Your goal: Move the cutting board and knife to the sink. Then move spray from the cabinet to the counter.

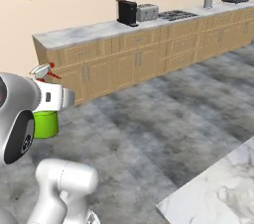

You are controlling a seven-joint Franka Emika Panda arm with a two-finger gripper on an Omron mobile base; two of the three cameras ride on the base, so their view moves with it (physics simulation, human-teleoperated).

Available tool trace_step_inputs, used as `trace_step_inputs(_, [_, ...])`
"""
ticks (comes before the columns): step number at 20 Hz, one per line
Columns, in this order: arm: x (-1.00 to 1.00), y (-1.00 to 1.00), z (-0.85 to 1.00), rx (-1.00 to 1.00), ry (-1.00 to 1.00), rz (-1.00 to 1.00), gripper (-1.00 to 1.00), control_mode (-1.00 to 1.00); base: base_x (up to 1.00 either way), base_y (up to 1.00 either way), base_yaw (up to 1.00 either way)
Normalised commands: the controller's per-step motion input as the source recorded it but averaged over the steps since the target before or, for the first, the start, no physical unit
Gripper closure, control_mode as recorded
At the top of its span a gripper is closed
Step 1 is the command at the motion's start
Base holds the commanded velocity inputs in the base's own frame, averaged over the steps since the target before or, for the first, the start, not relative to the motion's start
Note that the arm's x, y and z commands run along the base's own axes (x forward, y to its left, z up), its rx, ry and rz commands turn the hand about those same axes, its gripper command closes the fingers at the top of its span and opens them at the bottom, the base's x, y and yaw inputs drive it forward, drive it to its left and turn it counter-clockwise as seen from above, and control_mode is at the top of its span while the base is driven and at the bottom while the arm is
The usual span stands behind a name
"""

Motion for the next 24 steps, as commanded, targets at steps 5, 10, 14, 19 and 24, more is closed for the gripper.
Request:
trace_step_inputs(5, [0.00,0.00,0.00,0.00,0.00,0.00,1.00,1.00,0.78,0.17,-0.25])
trace_step_inputs(10, [0.00,0.00,0.00,0.00,0.00,0.00,1.00,1.00,0.89,0.11,-0.10])
trace_step_inputs(14, [0.00,0.00,0.00,0.00,0.00,0.00,1.00,1.00,0.82,0.12,-0.21])
trace_step_inputs(19, [0.00,0.00,0.00,0.00,0.00,0.00,1.00,1.00,0.61,0.14,-0.41])
trace_step_inputs(24, [0.00,0.00,0.00,0.00,0.00,0.00,1.00,1.00,0.54,0.15,-0.49])
